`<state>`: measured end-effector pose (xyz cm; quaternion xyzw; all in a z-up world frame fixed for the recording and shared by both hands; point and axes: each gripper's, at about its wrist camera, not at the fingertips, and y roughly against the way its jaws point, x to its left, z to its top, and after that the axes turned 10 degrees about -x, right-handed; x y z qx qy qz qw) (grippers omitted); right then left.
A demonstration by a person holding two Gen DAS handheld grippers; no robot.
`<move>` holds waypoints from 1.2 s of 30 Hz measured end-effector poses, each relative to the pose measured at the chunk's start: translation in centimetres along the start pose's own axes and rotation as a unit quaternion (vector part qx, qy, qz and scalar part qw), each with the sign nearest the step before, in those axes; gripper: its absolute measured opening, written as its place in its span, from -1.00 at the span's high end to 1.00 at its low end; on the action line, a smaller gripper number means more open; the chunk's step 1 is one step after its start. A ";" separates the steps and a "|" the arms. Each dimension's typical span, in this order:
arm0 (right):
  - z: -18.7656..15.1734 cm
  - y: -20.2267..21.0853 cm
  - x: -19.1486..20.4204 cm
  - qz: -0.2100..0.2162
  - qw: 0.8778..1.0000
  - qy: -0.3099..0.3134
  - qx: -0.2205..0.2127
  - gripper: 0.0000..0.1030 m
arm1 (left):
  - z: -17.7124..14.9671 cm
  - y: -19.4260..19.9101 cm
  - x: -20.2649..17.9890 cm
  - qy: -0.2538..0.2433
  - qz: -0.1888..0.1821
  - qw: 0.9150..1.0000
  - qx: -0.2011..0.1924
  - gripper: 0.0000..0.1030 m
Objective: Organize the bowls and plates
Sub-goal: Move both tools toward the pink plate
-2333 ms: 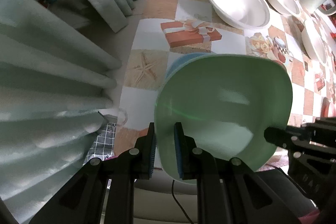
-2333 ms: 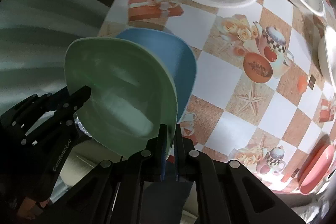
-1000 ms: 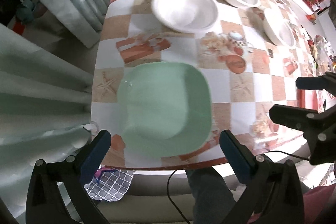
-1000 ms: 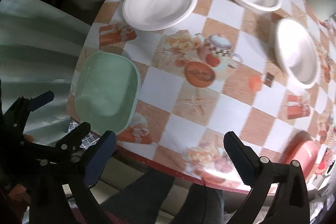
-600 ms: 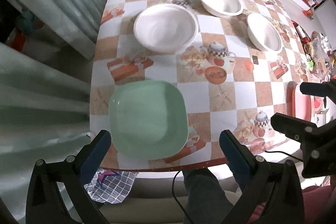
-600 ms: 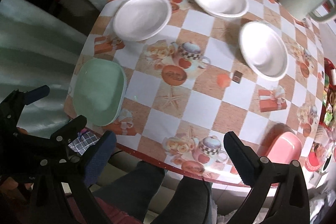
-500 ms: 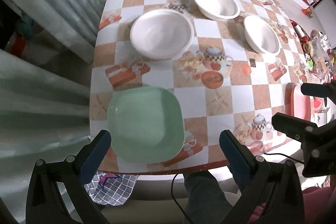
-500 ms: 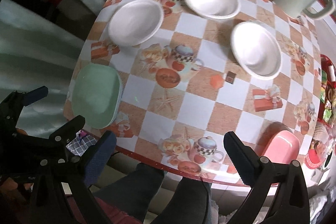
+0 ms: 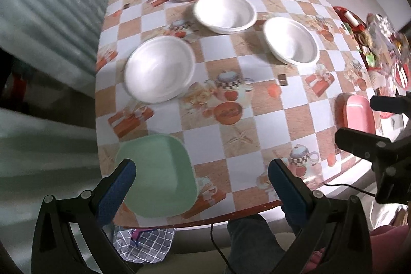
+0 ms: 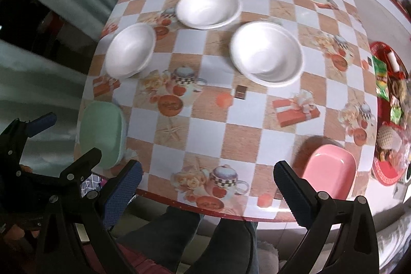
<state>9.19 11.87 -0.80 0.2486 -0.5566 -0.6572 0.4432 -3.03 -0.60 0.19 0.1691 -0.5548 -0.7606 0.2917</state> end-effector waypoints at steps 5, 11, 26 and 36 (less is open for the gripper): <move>-0.8 0.4 -2.8 -0.003 0.999 -0.034 -0.003 -1.00 | 1.1 -0.3 -2.7 -0.034 -0.007 0.999 0.002 -1.00; -2.2 0.7 -7.3 -0.015 0.996 -0.090 -0.006 -1.00 | 2.7 -1.2 -6.7 -0.081 -0.022 0.996 0.008 -1.00; -7.2 0.0 -18.7 -0.069 0.974 -0.212 0.030 -1.00 | 5.0 -4.7 -17.9 -0.176 -0.078 0.980 0.046 -1.00; -10.9 -2.3 -25.0 -0.096 0.957 -0.263 0.072 -1.00 | 4.6 -8.9 -24.5 -0.188 -0.101 0.972 0.098 -1.00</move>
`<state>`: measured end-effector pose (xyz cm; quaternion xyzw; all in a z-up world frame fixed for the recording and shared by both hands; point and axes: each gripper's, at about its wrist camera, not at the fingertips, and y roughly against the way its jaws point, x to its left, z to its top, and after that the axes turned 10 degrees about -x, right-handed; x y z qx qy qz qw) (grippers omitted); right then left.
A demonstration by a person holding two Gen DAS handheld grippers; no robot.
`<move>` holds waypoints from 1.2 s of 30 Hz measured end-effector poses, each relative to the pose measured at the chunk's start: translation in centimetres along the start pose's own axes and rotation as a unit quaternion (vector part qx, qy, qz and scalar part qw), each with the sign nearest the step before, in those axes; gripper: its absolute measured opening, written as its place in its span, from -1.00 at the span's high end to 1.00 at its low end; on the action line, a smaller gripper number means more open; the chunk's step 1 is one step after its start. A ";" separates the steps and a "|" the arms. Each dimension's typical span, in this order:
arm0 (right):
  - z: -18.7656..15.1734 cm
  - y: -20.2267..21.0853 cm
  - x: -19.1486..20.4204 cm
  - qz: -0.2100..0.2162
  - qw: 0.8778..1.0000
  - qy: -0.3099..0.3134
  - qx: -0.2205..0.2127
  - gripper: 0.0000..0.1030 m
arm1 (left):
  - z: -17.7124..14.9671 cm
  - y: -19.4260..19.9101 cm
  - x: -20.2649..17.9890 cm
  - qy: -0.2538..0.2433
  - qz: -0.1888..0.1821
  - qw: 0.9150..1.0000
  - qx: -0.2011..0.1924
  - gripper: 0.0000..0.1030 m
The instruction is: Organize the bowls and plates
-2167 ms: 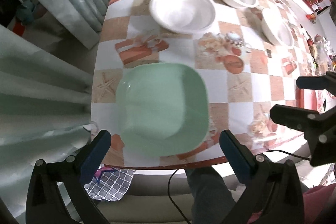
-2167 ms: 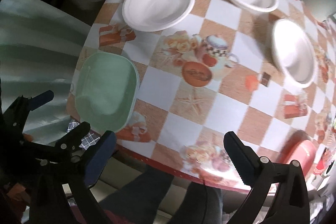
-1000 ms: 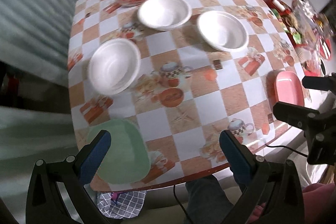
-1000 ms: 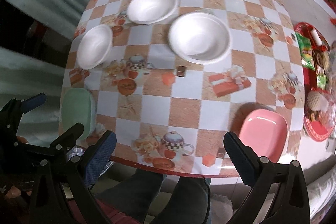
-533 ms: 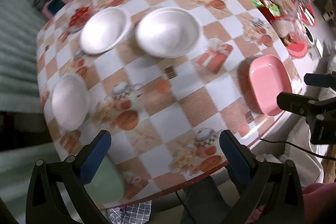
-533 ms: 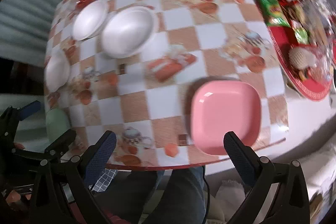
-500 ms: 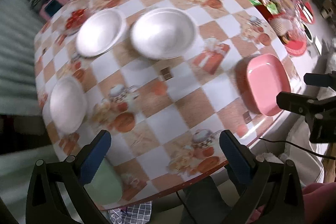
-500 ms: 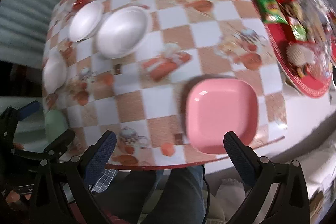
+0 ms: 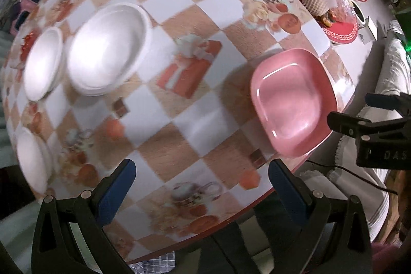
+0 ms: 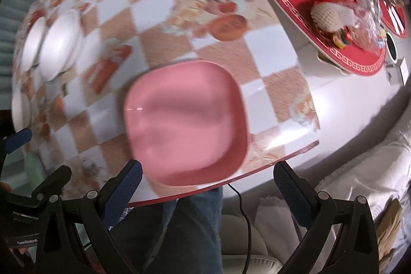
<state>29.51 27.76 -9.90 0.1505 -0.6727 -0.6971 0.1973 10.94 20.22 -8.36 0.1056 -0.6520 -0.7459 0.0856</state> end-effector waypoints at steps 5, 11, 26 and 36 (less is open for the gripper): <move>0.5 -2.1 -1.6 -0.008 1.000 -0.007 0.015 -1.00 | 0.7 -2.8 -1.4 0.029 0.002 0.999 0.022 -1.00; 1.8 -4.3 -2.2 -0.004 1.000 -0.001 0.023 -1.00 | 1.3 -5.1 -3.1 0.049 0.018 0.998 0.020 -1.00; 1.9 -7.6 0.4 -0.010 0.993 0.111 0.023 -1.00 | 0.9 -9.3 -4.3 0.077 0.031 0.996 0.027 -1.00; 1.8 -7.7 0.7 -0.008 0.993 0.116 0.033 -1.00 | 1.0 -9.7 -4.8 0.084 0.019 0.996 0.037 -1.00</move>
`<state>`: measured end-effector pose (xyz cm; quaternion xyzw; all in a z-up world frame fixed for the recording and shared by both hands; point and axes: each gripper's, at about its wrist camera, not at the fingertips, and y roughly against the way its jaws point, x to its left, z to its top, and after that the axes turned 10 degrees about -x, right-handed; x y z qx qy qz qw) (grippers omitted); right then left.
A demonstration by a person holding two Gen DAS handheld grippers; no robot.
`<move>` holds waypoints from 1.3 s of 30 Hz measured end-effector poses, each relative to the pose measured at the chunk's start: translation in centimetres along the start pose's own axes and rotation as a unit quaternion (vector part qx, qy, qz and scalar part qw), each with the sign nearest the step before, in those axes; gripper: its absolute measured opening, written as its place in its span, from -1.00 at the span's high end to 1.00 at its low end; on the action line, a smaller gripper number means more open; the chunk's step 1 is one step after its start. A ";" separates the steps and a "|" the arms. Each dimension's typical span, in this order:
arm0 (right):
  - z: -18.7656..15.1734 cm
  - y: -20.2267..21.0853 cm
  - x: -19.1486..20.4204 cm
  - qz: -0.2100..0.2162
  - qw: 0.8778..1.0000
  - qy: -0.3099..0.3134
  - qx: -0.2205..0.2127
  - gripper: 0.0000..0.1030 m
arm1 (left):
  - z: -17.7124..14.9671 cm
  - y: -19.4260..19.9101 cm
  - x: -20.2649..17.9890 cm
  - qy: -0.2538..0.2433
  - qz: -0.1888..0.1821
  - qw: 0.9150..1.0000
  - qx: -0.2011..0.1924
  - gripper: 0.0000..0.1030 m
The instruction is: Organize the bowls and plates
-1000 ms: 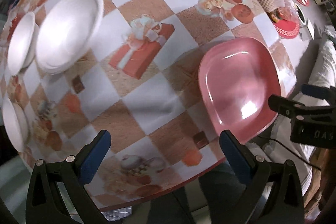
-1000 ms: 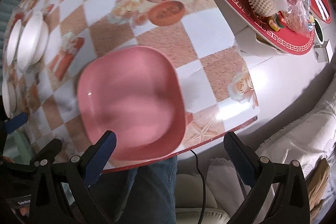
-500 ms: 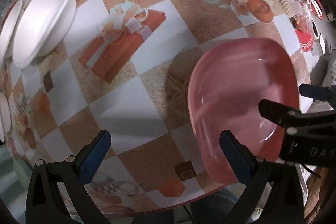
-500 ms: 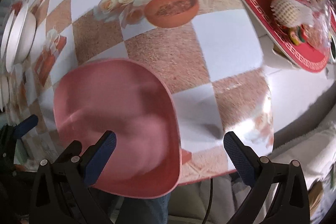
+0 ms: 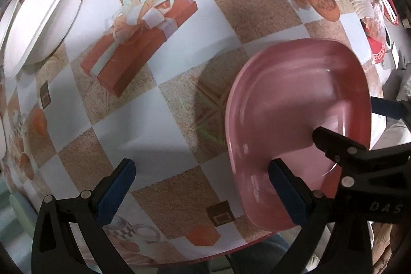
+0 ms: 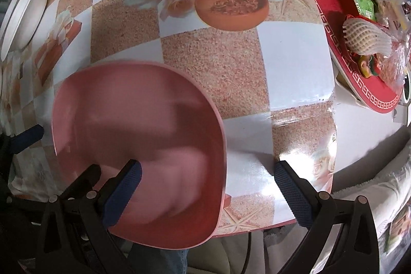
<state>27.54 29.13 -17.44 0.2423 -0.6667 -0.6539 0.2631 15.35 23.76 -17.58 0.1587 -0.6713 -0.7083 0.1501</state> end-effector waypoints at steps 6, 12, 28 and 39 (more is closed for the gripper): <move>-0.1 -0.1 -1.0 0.010 1.000 -0.013 -0.010 -0.59 | -0.1 0.8 -1.1 -0.027 -0.007 1.000 -0.006 -0.61; -0.6 0.9 -1.4 0.055 0.998 -0.034 -0.021 0.47 | -0.1 1.7 -3.0 -0.066 -0.029 0.997 -0.008 0.39; -1.4 2.0 3.6 0.083 0.996 -0.032 -0.002 0.51 | -1.6 2.8 2.8 -0.023 -0.026 0.999 -0.003 0.53; -0.4 3.0 10.1 0.080 0.997 0.018 -0.005 0.51 | -4.0 4.9 7.4 0.014 -0.009 1.000 -0.025 0.53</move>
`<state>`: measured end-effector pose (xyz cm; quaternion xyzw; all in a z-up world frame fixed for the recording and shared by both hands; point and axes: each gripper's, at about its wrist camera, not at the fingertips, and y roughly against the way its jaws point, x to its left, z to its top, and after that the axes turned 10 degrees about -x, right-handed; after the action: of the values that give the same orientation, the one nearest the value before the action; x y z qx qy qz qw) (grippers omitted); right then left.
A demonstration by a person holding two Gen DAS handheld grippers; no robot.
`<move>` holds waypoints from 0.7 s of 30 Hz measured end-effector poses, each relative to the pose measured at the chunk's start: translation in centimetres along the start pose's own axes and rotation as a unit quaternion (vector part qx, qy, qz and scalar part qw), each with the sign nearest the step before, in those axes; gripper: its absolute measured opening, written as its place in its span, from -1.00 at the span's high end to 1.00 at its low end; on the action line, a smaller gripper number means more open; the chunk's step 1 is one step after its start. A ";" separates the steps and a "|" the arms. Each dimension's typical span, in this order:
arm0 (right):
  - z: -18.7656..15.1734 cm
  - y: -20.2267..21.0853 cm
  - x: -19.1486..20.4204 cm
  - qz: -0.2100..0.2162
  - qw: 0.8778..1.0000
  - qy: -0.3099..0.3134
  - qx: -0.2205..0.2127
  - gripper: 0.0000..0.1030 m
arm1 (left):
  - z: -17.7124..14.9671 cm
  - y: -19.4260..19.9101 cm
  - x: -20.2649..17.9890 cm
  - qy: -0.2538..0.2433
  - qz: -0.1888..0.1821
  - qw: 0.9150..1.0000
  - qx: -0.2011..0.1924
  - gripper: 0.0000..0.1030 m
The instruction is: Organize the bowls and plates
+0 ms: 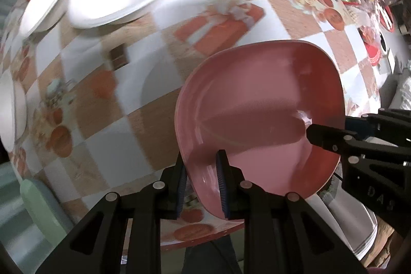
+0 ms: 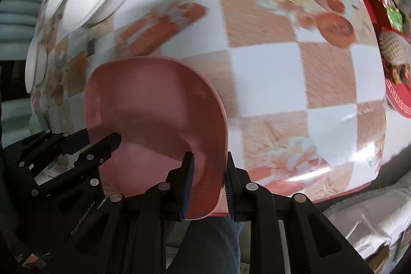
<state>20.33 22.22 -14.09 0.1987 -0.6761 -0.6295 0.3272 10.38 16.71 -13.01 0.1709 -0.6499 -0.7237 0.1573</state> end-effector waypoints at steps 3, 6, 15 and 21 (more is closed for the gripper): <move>0.3 0.0 2.1 -0.003 1.000 0.017 -0.001 0.51 | -0.7 0.5 1.6 0.016 0.002 1.000 -0.004 0.53; 0.5 0.1 4.2 -0.005 0.999 0.034 -0.001 0.51 | -1.7 1.1 3.1 0.034 0.004 0.999 -0.007 0.53; 0.0 0.0 8.6 -0.011 0.996 0.085 -0.002 0.51 | -4.5 3.4 7.7 0.078 0.015 0.997 -0.027 0.53; 0.2 -1.0 12.2 -0.009 0.994 0.110 0.006 0.51 | -5.7 4.2 11.2 0.105 0.024 0.993 -0.039 0.53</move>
<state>11.39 13.93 -12.72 0.2748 -0.6377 -0.6033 0.3923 2.95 6.18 -9.89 0.2240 -0.6054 -0.7224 0.2481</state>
